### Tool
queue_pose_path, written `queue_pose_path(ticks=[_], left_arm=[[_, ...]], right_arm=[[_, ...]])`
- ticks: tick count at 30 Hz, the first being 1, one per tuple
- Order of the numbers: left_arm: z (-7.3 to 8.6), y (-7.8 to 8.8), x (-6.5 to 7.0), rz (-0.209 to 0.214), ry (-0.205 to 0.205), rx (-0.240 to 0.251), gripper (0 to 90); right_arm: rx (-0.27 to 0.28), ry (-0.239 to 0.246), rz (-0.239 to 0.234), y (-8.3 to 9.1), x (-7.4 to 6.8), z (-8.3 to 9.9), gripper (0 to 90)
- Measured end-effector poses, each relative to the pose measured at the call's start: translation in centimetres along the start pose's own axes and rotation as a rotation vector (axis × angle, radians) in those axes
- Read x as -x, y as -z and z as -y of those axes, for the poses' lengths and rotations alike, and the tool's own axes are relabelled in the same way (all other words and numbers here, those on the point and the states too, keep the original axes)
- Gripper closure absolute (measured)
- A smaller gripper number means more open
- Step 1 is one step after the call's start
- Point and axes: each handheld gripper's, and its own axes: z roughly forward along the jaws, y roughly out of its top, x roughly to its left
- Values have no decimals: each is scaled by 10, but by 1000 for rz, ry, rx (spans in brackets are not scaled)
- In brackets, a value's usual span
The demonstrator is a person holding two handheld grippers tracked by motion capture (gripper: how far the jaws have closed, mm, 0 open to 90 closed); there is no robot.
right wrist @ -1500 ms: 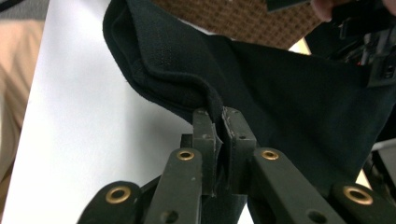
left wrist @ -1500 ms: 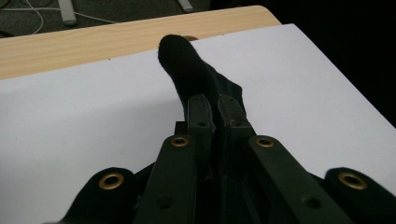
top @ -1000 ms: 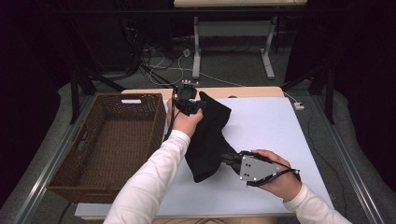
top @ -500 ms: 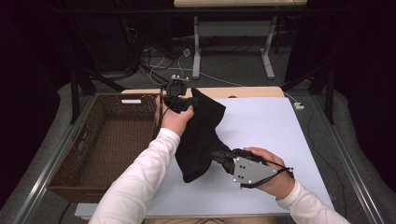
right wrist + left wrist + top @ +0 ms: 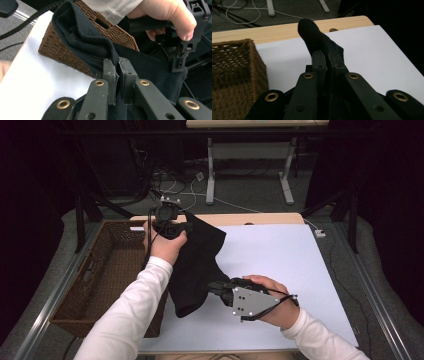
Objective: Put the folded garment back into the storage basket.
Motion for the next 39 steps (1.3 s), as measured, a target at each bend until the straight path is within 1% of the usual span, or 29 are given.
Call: queue_pose_path(ticks=[2, 6, 11, 15, 18, 22, 26, 27, 31, 32, 39], left_arm=[[1, 2, -7, -4, 7, 0, 852], [2, 7, -20, -9, 11, 1, 853], [2, 12, -37, -4, 32, 5, 853], [1, 14, -50, -3, 46, 5, 853], [0, 15, -59, -4, 58, 12, 853], [-3, 20, -71, -3, 59, 18, 853], [-5, 25, -81, -5, 69, 28, 853], [-6, 26, -83, -3, 72, 25, 853], [-7, 32, -94, -6, 78, 38, 853], [-8, 33, -97, -6, 79, 34, 853], [-9, 41, -115, -12, 83, 27, 853]], right_arm=[[6, 8, -12, -7, 1, -4, 855], [18, 10, -35, -23, 0, -10, 855], [26, 8, -60, -40, 2, -18, 855], [33, 5, -73, -49, 5, -23, 855], [43, 1, -79, -57, 7, -26, 855], [53, 0, -87, -69, 9, -32, 855], [63, -5, -91, -80, 11, -39, 855], [63, -6, -92, -83, 11, -41, 855], [59, 0, -103, -94, 11, -46, 854], [55, -5, -102, -96, 11, -48, 854], [72, -18, -107, -113, 11, -58, 854]])
